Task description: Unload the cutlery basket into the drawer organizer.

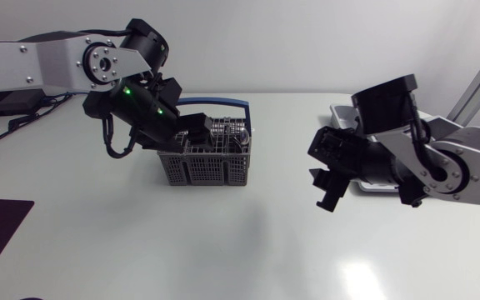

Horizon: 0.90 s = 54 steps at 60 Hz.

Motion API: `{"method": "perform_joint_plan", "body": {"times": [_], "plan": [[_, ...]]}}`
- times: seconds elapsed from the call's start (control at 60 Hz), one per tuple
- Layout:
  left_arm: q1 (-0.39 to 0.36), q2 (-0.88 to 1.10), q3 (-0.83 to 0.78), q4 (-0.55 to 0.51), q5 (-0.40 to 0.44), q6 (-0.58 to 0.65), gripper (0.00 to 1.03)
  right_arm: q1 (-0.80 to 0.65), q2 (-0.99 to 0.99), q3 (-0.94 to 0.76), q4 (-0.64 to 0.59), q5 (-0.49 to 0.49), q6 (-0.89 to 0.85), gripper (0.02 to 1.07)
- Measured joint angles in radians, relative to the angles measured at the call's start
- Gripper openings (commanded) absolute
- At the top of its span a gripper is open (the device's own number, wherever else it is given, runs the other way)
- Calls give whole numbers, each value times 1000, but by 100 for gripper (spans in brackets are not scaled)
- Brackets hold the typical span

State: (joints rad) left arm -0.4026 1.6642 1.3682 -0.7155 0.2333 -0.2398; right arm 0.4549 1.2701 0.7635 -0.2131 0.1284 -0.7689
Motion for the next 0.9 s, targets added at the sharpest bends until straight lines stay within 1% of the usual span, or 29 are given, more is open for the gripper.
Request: {"method": "perform_joint_plan", "body": {"times": [0.233,0.417,0.783,0.9], "plan": [[26,52,33,25,0,26,96,103,63,8,3,7,101,58],[35,81,49,50,1,66,96,159,109,61,8,7,175,58],[50,140,88,68,19,118,94,206,183,122,29,3,247,57],[55,150,94,84,26,137,91,216,201,127,37,3,253,58]]}}
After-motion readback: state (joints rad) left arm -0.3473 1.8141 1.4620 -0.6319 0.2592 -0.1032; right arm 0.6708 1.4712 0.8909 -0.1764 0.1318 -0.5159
